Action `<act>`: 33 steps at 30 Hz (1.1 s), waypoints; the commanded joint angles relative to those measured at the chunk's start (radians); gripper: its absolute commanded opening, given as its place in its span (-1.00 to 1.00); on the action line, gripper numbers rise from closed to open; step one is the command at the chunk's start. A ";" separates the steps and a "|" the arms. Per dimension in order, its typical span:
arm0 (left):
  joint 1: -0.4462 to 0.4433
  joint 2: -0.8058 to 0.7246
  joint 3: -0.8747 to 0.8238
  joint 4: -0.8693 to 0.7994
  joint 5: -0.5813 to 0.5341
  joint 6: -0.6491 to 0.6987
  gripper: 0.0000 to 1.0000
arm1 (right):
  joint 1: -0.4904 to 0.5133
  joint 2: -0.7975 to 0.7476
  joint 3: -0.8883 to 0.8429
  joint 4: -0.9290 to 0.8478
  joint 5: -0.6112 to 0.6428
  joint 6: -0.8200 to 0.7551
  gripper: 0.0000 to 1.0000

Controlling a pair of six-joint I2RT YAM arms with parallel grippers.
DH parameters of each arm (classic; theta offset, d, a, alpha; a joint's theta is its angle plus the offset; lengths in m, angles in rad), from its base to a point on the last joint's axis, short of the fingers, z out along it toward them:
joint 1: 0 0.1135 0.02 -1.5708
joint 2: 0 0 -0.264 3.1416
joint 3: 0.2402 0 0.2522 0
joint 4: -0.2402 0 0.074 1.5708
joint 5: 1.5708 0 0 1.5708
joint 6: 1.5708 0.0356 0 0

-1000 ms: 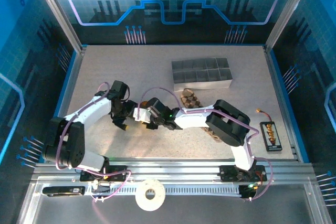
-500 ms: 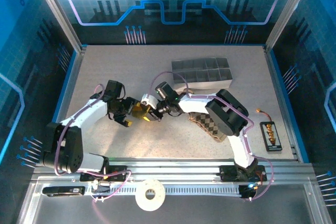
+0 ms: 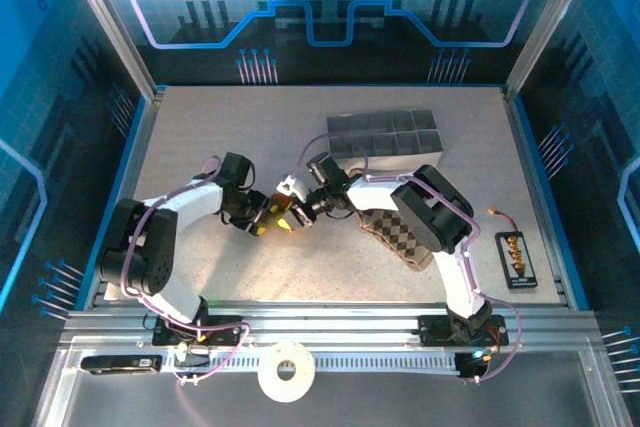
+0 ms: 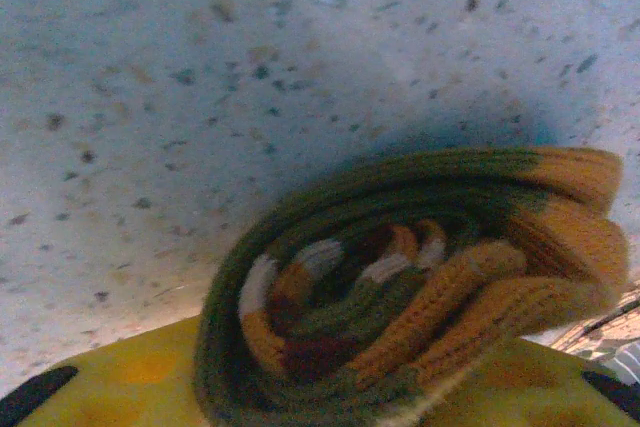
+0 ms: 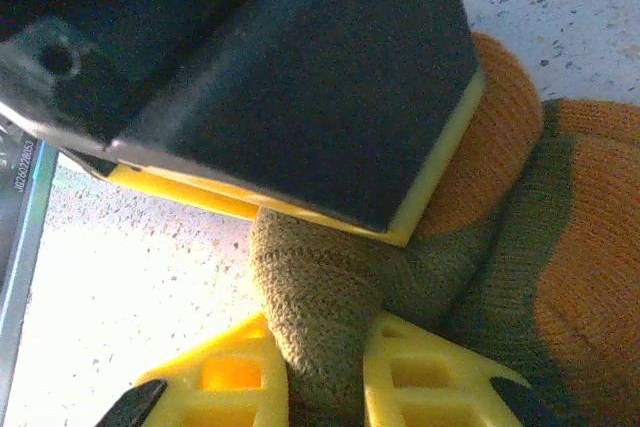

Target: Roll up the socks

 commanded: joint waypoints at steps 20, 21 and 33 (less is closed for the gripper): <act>-0.101 0.042 0.028 -0.397 -0.074 -0.112 -0.44 | 0.358 -0.434 -0.485 0.331 0.882 -0.468 0.37; -0.101 0.050 0.038 -0.399 -0.070 -0.110 -0.44 | 0.372 -0.419 -0.473 0.331 0.893 -0.485 0.37; -0.101 0.098 0.124 -0.422 -0.056 -0.087 -0.41 | 0.385 -0.182 -0.254 0.185 0.999 -0.540 -0.06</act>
